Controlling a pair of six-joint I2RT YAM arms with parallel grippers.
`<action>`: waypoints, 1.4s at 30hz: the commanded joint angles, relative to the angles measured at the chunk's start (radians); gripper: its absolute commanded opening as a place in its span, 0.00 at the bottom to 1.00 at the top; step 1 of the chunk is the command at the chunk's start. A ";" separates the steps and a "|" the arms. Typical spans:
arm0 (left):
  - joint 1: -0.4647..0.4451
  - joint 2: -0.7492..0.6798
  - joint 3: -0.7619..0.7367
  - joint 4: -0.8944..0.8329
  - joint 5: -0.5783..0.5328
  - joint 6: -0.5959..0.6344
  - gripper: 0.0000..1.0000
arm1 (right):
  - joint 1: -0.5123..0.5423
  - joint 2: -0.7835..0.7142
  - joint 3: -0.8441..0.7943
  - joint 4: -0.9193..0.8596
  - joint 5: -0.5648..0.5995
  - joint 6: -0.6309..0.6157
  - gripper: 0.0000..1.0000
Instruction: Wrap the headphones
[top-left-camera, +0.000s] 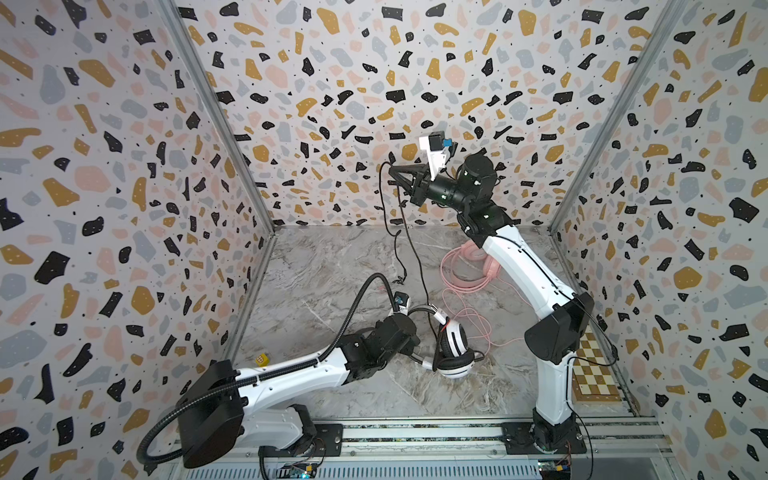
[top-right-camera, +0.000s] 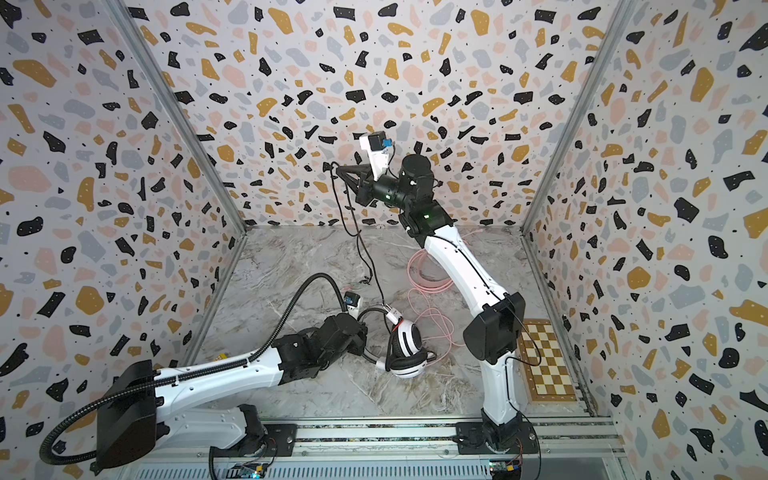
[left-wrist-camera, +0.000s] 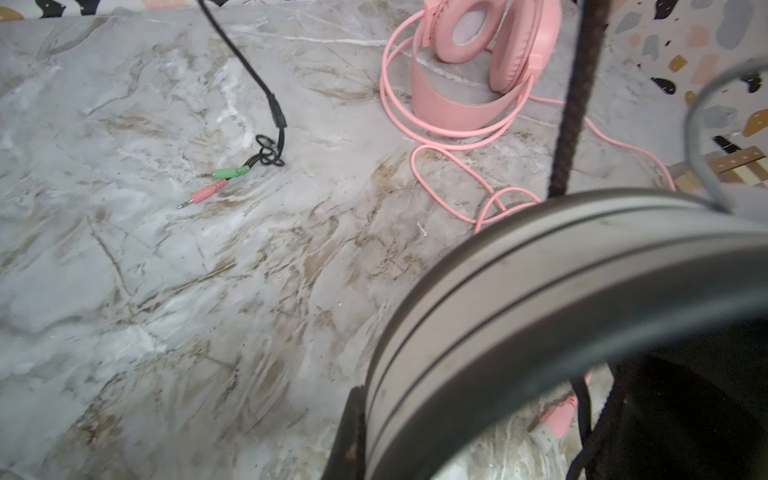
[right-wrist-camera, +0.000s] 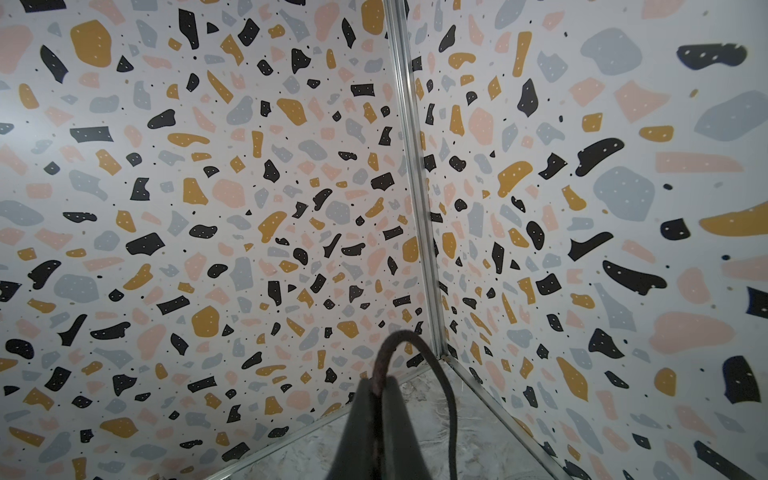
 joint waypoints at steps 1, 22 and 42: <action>0.025 -0.027 -0.030 0.084 0.023 -0.056 0.00 | -0.006 -0.134 -0.006 0.056 0.028 -0.038 0.00; 0.086 -0.054 -0.072 0.103 -0.034 -0.117 0.00 | -0.001 -0.281 -0.174 0.129 0.031 0.004 0.00; 0.520 -0.118 -0.010 0.134 -0.105 -0.380 0.00 | 0.274 -0.890 -1.097 0.357 0.513 -0.037 0.00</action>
